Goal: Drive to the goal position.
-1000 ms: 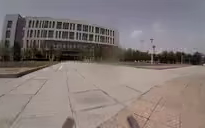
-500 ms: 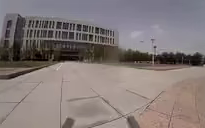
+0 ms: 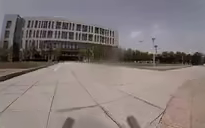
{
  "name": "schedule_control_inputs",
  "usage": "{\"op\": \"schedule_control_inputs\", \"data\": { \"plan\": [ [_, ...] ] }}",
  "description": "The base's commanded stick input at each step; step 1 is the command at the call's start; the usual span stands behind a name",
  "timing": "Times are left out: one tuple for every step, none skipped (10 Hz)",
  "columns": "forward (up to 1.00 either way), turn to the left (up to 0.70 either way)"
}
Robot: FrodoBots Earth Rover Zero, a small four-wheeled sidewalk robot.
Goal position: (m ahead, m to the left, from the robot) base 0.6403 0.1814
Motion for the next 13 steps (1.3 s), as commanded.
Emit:
{"op": "schedule_control_inputs", "data": {
  "plan": [
    [0.7, 0.01],
    [0.7, 0.01],
    [0.7, 0.01],
    [0.7, 0.01],
    [0.7, 0.01],
    [0.7, 0.01],
    [0.7, 0.01],
    [0.7, 0.01],
    [0.7, 0.01],
    [0.7, 0.01],
    [0.7, 0.01],
    [0.7, 0.01],
    [0.7, 0.01]
  ]
}}
